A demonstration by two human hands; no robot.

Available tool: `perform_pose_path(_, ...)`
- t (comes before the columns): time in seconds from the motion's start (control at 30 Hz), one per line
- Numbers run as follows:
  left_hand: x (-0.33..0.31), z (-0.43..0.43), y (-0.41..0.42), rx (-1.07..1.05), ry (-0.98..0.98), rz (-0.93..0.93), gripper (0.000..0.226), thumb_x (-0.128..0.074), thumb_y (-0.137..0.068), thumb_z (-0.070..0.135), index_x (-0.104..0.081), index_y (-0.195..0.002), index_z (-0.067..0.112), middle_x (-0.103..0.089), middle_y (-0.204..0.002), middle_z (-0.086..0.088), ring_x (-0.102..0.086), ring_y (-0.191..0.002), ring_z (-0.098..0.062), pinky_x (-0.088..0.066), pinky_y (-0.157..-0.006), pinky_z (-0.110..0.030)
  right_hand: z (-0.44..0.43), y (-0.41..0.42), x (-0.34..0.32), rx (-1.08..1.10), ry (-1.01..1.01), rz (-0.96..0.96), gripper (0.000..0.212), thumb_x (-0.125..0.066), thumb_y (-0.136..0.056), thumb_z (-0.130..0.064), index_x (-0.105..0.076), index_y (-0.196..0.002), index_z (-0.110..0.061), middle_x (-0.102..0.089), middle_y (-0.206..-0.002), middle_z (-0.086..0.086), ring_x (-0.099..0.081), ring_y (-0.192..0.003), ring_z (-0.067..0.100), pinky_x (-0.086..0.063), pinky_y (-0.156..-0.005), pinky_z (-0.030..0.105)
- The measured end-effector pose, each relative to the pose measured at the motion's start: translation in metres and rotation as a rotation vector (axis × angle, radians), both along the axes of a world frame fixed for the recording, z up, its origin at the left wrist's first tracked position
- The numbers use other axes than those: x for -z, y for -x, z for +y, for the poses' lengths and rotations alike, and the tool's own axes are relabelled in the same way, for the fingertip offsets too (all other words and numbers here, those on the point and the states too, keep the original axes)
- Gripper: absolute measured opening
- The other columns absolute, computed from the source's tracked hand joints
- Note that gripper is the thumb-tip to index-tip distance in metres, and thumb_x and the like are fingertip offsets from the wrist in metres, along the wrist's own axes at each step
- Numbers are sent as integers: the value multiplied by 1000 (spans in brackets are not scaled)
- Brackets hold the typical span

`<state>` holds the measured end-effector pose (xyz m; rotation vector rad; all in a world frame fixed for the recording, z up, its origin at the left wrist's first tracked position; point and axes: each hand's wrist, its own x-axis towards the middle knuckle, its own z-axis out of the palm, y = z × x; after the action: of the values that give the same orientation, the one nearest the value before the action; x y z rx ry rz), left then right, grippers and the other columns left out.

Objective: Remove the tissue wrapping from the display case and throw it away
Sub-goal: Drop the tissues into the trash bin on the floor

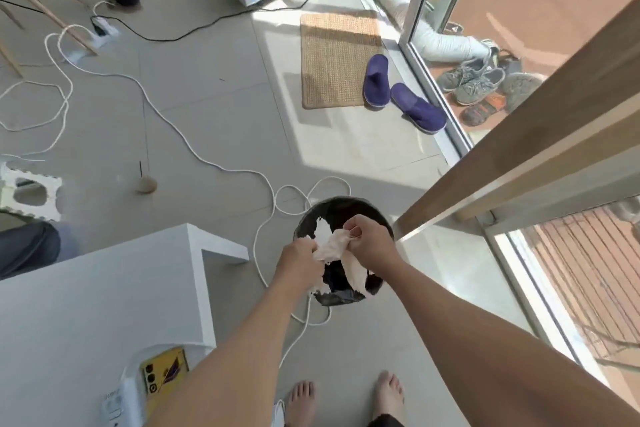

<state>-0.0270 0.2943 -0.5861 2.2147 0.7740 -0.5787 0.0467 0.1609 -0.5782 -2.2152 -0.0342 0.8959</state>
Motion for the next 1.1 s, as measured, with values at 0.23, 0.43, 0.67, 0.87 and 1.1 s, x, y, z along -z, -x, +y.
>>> perform_pose_path(0.23, 82, 2, -8, -56, 62, 64, 10, -61, -82, 12, -68, -87, 7, -69, -94, -13, -63, -87, -31, -47, -67, -31, -2, -14, 77, -5, -8, 42, 27, -58, -83, -5, -64, -101, -24, -65, -95, -6, -63, -95, 16, -42, -66, 20)
perform_pose_path(0.43, 76, 4, -23, -37, 151, 93, 51, -62, -83, 18, -56, -134, 17, -60, -132, -7, -57, -119, -25, -45, -96, -29, -12, -24, 70, -132, 29, 2, 58, -62, -83, -2, -52, -134, -26, -60, -130, -3, -54, -106, 12, -38, -86, 20)
perform_pose_path(0.67, 10, 6, -35, 73, 107, 18, 32, -65, -82, 26, -68, -114, 22, -71, -113, -4, -62, -104, -24, -41, -78, -22, -8, -29, 7, -140, 93, -75, 41, -48, -89, 0, -65, -122, -18, -67, -124, 3, -64, -109, 26, -51, -89, 29)
perform_pose_path(0.87, -90, 8, -32, 144, 6, -43, 14, -55, -86, 20, -66, -86, 13, -69, -93, -4, -62, -88, -22, -49, -77, -30, -11, -18, -84, -156, 199, -157, 22, -48, -84, -8, -65, -83, -22, -70, -93, 4, -63, -84, 25, -51, -68, 30)
perform_pose_path(1.1, -235, 3, -29, 270, -101, -209, 22, -49, -87, 20, -63, -82, 4, -70, -88, -13, -65, -85, -31, -48, -68, -34, -13, -4, -228, -179, 220, -272, 19, -47, -78, -8, -51, -71, -26, -66, -88, 5, -62, -82, 27, -52, -70, 34)
